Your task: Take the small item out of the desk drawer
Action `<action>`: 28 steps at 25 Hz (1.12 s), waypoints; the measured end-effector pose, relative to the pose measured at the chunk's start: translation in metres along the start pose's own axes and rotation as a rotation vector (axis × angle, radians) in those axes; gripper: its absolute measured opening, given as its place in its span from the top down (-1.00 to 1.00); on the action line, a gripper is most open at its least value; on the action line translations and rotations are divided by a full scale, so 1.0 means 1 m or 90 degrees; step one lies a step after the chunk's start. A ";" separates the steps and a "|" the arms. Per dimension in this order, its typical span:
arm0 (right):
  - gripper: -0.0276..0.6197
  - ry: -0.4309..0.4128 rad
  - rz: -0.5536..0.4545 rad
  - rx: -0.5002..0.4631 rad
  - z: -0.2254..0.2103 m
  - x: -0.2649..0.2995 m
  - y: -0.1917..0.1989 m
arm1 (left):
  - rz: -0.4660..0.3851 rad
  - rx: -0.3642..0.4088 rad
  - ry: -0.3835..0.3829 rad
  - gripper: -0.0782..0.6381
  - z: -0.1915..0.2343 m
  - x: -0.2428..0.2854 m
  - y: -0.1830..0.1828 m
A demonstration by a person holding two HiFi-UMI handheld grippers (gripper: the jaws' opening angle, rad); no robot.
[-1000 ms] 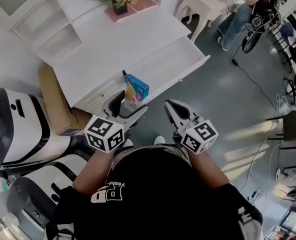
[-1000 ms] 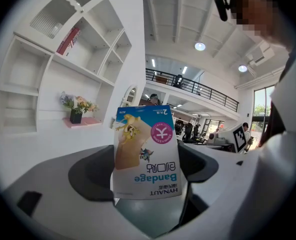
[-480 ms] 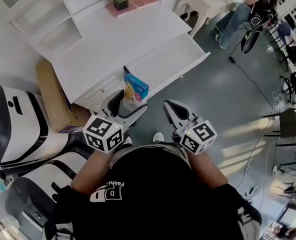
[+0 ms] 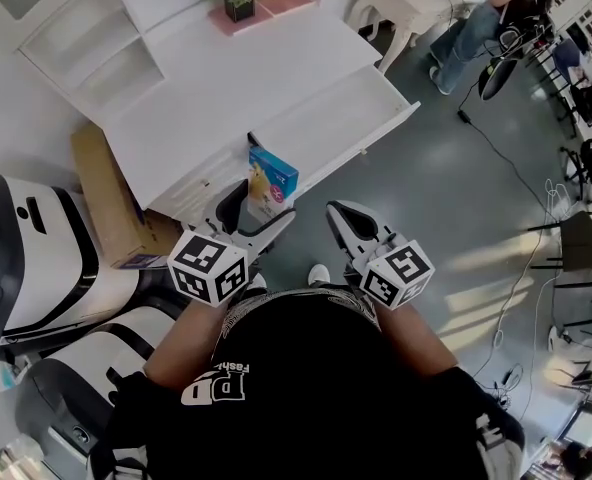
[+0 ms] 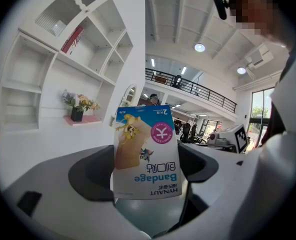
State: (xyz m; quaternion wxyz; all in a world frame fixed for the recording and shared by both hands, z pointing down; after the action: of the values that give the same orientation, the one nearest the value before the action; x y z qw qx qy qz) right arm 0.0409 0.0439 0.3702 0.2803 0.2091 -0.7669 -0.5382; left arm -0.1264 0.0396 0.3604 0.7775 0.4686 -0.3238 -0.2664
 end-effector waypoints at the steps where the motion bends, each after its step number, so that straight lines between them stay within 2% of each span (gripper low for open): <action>1: 0.89 0.000 0.000 -0.001 0.000 0.000 -0.001 | 0.000 0.000 0.001 -0.36 0.000 0.001 -0.001; 28: 0.90 -0.017 0.001 -0.001 -0.006 0.010 -0.009 | -0.010 0.003 -0.008 -0.36 0.005 0.004 -0.013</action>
State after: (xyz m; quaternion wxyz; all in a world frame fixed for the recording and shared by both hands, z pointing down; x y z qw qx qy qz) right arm 0.0375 0.0302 0.3648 0.2706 0.2013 -0.7701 -0.5415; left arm -0.1293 0.0288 0.3520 0.7722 0.4715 -0.3255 -0.2747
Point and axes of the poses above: the fingertips, and each gripper's own axes: x forward along the fingers, z to its left, y out of its underside, the point moved 5 cm from there along -x, backward along the fingers, and after that the axes turned 1 degree about -x, right-handed, at the moved point
